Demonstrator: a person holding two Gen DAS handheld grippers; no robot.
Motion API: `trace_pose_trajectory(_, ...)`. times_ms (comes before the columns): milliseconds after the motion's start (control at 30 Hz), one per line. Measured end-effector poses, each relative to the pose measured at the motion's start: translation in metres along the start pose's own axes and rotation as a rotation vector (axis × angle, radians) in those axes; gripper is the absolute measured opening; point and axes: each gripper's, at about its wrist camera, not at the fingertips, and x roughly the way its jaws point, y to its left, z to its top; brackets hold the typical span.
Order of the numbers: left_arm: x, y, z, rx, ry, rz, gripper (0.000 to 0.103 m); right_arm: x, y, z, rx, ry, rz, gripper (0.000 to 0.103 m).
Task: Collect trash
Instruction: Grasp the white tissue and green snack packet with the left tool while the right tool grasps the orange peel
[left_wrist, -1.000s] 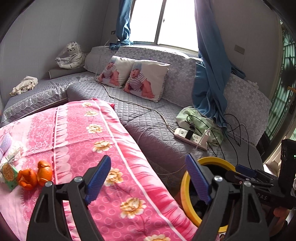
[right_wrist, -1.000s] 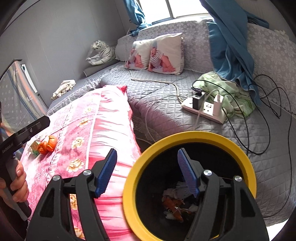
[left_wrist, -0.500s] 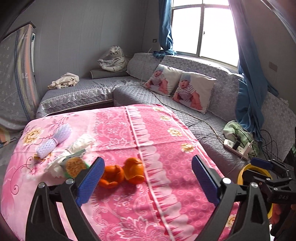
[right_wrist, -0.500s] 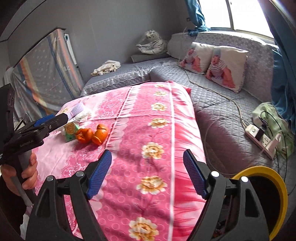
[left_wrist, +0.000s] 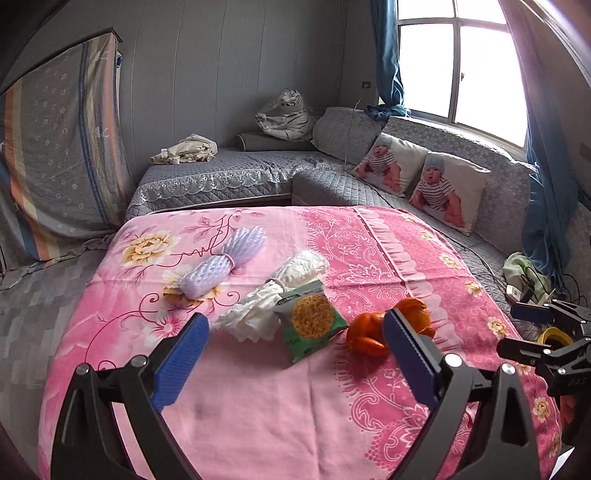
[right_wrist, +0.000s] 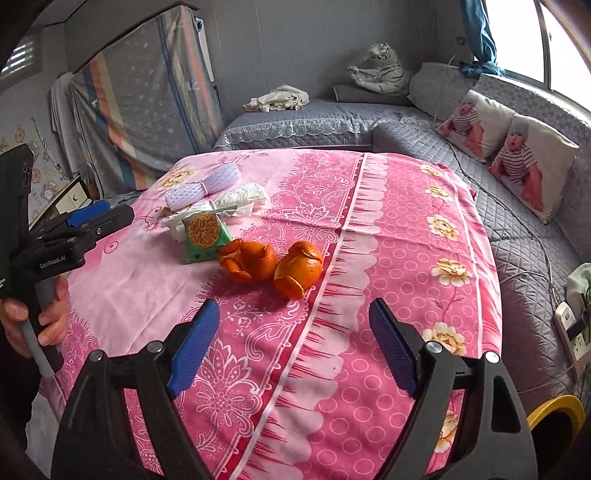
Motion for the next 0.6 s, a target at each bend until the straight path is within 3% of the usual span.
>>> trace_pose_trajectory(600,0.036,0.002,-0.007,0.098,0.054,-0.086,0.093,0.054,0.008,0.010,-0.020,0.059,0.038,0.082)
